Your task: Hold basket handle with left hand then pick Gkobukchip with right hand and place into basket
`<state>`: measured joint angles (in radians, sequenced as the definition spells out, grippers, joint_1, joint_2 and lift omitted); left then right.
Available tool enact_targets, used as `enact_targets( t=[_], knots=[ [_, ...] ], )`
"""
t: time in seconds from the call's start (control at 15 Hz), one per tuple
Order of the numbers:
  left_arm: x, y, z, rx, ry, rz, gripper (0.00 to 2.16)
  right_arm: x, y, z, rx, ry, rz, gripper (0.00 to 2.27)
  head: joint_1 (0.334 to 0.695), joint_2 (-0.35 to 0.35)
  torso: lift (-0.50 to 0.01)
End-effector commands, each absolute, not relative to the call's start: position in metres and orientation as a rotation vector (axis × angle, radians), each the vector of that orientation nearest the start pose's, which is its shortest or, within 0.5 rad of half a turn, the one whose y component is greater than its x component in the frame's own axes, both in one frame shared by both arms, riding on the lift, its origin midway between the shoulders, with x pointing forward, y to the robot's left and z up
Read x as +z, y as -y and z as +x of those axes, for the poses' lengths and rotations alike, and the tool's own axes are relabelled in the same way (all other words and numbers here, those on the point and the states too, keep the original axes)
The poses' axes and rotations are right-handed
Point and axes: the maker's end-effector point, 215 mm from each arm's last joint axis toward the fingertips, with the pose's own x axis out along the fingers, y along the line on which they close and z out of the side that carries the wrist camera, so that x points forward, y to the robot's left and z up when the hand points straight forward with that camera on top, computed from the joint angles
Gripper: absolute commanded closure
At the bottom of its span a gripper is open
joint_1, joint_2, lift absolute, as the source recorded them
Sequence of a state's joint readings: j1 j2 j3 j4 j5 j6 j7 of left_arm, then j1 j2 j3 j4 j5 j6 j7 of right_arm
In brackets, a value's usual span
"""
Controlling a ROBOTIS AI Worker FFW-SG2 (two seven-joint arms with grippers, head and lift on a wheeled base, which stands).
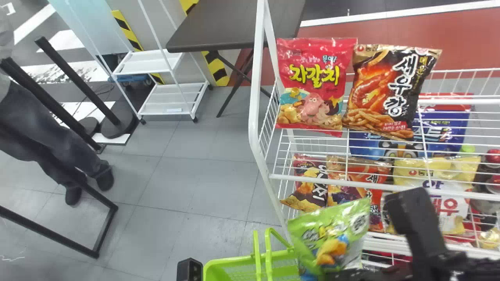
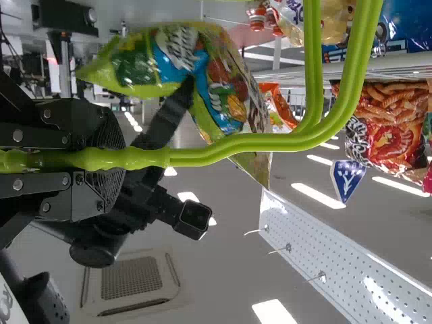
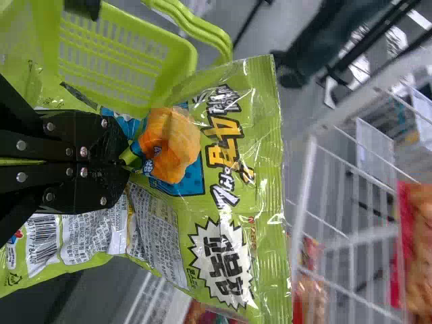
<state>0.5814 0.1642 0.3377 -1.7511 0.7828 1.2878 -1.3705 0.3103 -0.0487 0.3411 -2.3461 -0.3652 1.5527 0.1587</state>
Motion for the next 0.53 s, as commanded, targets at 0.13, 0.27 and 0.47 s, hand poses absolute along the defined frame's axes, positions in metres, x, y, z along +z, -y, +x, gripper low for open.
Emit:
enact_targets(
  t=[0.13, 0.27, 0.47],
  knots=[
    [-0.413, -0.15, 0.186, -1.033, -0.757, -1.568, 2.15, -0.469, -0.062, 0.227, 0.856, -1.149, 0.144, 1.65, 0.695, 0.35, 0.0],
    [-0.413, -0.15, 0.187, -1.034, -0.757, -1.569, 2.16, -0.476, -0.058, 0.224, 0.844, -1.162, 0.117, 0.03, 0.695, 0.35, 0.0],
    [-0.412, -0.149, 0.188, -1.037, -0.755, -1.569, 2.15, -0.477, -0.055, 0.218, 0.859, -1.179, 0.135, 0.05, 0.695, 0.35, 0.0]
  ],
)
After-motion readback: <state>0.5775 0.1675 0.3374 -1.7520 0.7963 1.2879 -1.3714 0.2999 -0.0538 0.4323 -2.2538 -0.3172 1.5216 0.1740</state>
